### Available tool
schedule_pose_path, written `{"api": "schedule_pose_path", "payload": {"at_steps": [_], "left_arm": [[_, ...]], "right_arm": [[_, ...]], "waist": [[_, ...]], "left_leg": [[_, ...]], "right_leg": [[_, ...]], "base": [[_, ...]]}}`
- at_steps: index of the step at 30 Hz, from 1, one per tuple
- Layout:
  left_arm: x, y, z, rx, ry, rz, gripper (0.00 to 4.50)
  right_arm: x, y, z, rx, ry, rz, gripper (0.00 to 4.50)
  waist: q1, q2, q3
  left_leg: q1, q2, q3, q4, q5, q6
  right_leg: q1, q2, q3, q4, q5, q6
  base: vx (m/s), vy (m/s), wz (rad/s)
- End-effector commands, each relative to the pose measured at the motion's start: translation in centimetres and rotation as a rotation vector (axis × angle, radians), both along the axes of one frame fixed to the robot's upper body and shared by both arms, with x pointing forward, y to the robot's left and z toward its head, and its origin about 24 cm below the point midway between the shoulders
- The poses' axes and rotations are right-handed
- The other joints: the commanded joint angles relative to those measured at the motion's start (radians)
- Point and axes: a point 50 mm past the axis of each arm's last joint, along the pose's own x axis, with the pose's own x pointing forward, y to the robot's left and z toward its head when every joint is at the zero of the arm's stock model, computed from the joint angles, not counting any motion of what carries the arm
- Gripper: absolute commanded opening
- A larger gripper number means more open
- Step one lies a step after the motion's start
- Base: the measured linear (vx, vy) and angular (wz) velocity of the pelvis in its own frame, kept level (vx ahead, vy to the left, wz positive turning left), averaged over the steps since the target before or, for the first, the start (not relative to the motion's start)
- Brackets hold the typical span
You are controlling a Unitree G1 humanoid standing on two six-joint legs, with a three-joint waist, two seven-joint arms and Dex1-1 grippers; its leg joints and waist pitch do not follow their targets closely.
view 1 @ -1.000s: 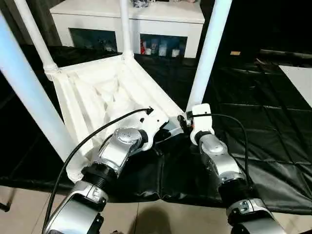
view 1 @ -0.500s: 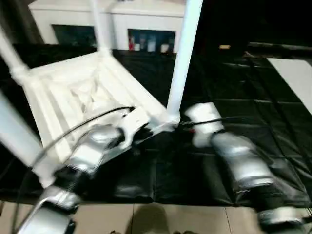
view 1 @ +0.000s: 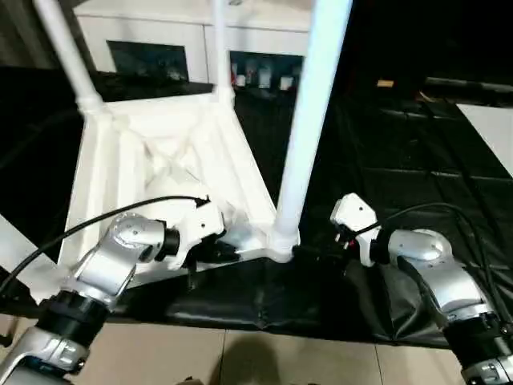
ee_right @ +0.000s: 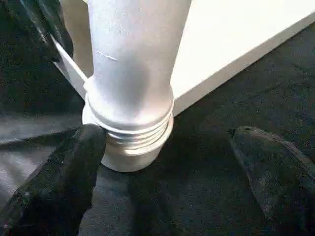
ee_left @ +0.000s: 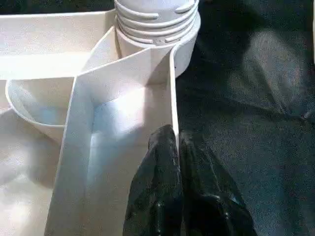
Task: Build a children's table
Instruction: Rotate leg to tighten
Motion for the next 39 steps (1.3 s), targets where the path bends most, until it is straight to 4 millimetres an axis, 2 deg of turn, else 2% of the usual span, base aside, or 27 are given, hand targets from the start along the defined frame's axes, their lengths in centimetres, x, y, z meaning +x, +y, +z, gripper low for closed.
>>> {"api": "schedule_pose_path", "payload": {"at_steps": [1,5,8,12,14,17,19,26,28,36,39], "left_arm": [[-0.8,-2.2,0.4,-0.047,0.008,-0.132,0.0],[-0.6,-2.1,0.4,-0.036,-0.001,-0.123,0.0],[-0.6,-2.1,0.4,-0.034,0.001,-0.121,0.0],[-0.6,-2.1,0.3,-0.03,0.007,-0.121,0.0],[-0.6,-2.1,0.3,-0.027,0.009,-0.12,0.0],[-0.6,-2.1,0.2,-0.026,0.009,-0.119,0.0],[-0.6,-2.1,0.2,-0.024,0.009,-0.12,0.0],[-0.6,-1.9,0.1,-0.012,0.012,-0.124,0.0],[-0.6,-1.9,0.1,-0.01,0.014,-0.124,0.0],[-0.8,-1.7,-0.2,0.001,0.026,-0.125,0.0],[-0.5,-1.6,-0.4,0.016,0.005,-0.099,0.0]], "right_arm": [[0.4,1.2,0.6,0.031,-0.006,0.047,4.43],[0.3,1.6,0.5,0.047,0.022,0.099,4.43],[0.2,1.9,0.6,0.065,0.042,0.135,4.43],[0.0,2.5,0.3,0.078,0.07,0.185,4.43],[0.1,2.5,0.2,0.068,0.067,0.183,4.1],[0.2,2.4,0.1,0.053,0.064,0.18,4.06],[0.2,2.3,0.0,0.038,0.067,0.191,3.7],[0.4,1.7,0.1,0.022,0.064,0.193,3.19],[0.3,1.6,0.0,0.012,0.065,0.2,2.9],[0.1,1.2,-0.6,-0.026,0.091,0.226,2.65],[0.4,1.3,-1.2,-0.042,0.075,0.171,2.63]], "waist": [[-0.003,0.003,-0.055],[-0.006,0.003,-0.057],[-0.003,0.005,-0.059],[0.011,0.006,-0.06],[0.013,0.006,-0.059],[0.013,0.004,-0.059],[0.013,0.007,-0.058],[0.013,0.007,-0.059],[0.013,0.007,-0.059],[0.014,0.007,-0.058],[0.013,0.008,-0.056]], "left_leg": [[0.002,0.048,-0.011,-0.078,-0.146,0.06],[0.002,0.048,-0.011,-0.076,-0.133,0.065],[0.002,0.05,-0.011,-0.074,-0.109,0.081],[0.006,0.05,-0.009,-0.073,-0.094,0.084],[0.006,0.05,-0.008,-0.074,-0.108,0.08],[0.005,0.049,-0.009,-0.076,-0.119,0.065],[0.007,0.049,-0.009,-0.076,-0.124,0.059],[0.006,0.048,-0.01,-0.075,-0.119,0.062],[0.005,0.048,-0.01,-0.076,-0.124,0.059],[0.007,0.049,-0.01,-0.077,-0.137,0.058],[0.008,0.049,-0.011,-0.079,-0.163,0.047]], "right_leg": [[0.059,-0.062,0.045,-0.06,-0.125,-0.25],[0.058,-0.061,0.044,-0.058,-0.109,-0.256],[0.059,-0.062,0.044,-0.053,-0.066,-0.269],[0.057,-0.06,0.044,-0.049,-0.033,-0.277],[0.058,-0.061,0.044,-0.051,-0.051,-0.273],[0.059,-0.063,0.044,-0.054,-0.082,-0.263],[0.058,-0.062,0.044,-0.055,-0.091,-0.26],[0.06,-0.062,0.044,-0.053,-0.075,-0.261],[0.061,-0.062,0.044,-0.054,-0.082,-0.26],[0.06,-0.061,0.044,-0.056,-0.1,-0.258],[0.059,-0.063,0.044,-0.062,-0.145,-0.251]], "base": [[0.0,0.0,0.0],[0.0,0.0,0.0],[0.0,0.0,0.0],[0.0,0.0,0.0],[0.0,0.0,0.0],[0.0,0.0,0.0],[0.0,0.0,0.0],[0.0,0.0,0.0],[0.0,0.0,0.0],[0.0,0.0,0.0],[0.0,0.0,0.0]]}}
